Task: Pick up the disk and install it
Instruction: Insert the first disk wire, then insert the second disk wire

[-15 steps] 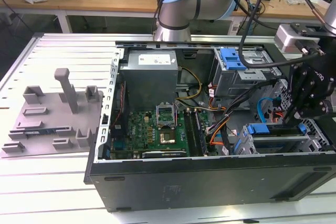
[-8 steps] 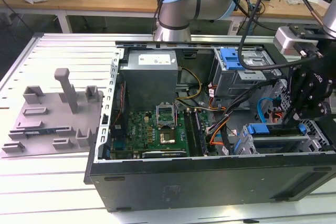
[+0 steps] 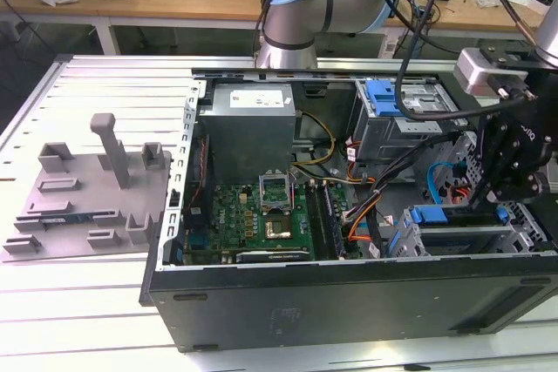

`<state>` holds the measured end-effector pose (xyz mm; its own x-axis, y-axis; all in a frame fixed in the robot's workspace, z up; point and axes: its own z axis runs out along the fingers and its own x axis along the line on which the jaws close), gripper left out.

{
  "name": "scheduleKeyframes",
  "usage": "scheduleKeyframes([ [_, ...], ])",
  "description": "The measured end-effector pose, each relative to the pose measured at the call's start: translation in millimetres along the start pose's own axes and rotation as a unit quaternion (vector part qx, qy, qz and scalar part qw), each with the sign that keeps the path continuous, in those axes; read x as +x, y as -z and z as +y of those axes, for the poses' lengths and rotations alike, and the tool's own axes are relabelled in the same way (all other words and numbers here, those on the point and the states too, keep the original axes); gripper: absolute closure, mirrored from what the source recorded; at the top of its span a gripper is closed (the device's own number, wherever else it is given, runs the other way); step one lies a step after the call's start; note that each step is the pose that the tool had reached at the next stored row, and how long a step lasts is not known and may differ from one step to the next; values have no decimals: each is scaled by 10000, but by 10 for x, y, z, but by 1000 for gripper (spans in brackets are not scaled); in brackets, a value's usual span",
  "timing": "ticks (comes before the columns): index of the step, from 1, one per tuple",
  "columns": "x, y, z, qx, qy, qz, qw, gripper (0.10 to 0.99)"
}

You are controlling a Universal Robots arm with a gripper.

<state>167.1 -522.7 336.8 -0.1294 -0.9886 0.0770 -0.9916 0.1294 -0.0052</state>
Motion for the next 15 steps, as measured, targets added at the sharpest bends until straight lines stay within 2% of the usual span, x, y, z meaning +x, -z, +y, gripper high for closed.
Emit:
scheduleKeyframes([
  [4, 10, 0, 1, -2, -2, -4, 10000, 906],
  [5, 10, 10, 0, -1, -2, -4, 10000, 851],
  [6, 10, 46, 1, -1, -2, -1, 10000, 788],
  [7, 13, 91, 0, -1, -1, -2, 10000, 788],
  [8, 14, 135, 0, -1, -1, -2, 10000, 725],
  [10, 21, 276, -1, 0, -1, 0, 10000, 490],
  [11, 21, 277, 0, 0, -1, 2, 10000, 424],
  [15, 21, 277, -1, 1, -1, 15, 10000, 424],
])
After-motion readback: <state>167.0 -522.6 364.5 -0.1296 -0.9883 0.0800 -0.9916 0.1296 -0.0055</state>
